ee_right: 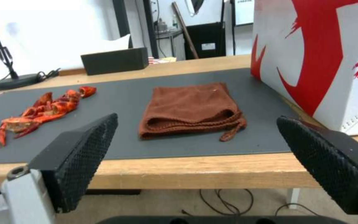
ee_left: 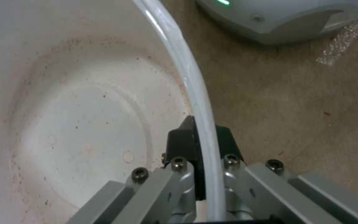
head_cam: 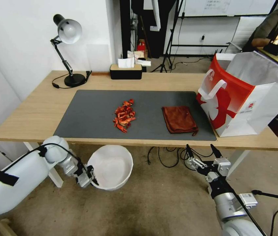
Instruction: Sweep shrimp from table into container with towel, then put container into takeout bag.
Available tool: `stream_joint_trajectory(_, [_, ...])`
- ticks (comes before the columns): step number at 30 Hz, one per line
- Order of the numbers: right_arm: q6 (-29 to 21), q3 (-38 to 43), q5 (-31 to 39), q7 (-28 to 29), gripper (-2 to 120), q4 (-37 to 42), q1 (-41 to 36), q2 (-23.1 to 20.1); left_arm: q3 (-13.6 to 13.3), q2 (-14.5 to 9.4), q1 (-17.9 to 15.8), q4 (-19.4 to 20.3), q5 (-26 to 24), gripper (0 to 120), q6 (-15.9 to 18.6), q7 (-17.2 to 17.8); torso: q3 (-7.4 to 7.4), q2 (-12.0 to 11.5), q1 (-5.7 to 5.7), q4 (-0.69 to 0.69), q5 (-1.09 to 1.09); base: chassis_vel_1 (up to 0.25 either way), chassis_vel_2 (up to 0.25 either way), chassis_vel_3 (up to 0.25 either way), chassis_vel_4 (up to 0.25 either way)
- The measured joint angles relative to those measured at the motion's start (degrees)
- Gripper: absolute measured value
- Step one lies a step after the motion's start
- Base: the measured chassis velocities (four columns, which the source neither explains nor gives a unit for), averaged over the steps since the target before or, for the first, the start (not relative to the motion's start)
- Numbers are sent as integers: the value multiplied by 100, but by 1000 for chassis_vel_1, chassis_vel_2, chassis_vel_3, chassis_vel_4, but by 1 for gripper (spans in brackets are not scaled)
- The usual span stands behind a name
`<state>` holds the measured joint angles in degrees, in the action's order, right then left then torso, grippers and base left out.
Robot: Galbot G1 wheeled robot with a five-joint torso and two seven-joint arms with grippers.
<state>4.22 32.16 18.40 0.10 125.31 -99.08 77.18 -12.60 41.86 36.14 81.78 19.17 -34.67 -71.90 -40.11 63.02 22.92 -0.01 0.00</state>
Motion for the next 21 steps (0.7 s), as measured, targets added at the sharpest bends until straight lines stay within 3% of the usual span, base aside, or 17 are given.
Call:
stream_joint_trajectory(6, [9,-81,286,6,98,-50,163,-110,-14,12,-81,-1,13,0,60,64,0,0,0,1,0,0,0,0,0])
stream_joint_trajectory(21, [24,-403,1273,267,100,-371,968,-775,-49,28,-122,430,402,0,279,-6,0,0,0,0,0,0,0,0,0])
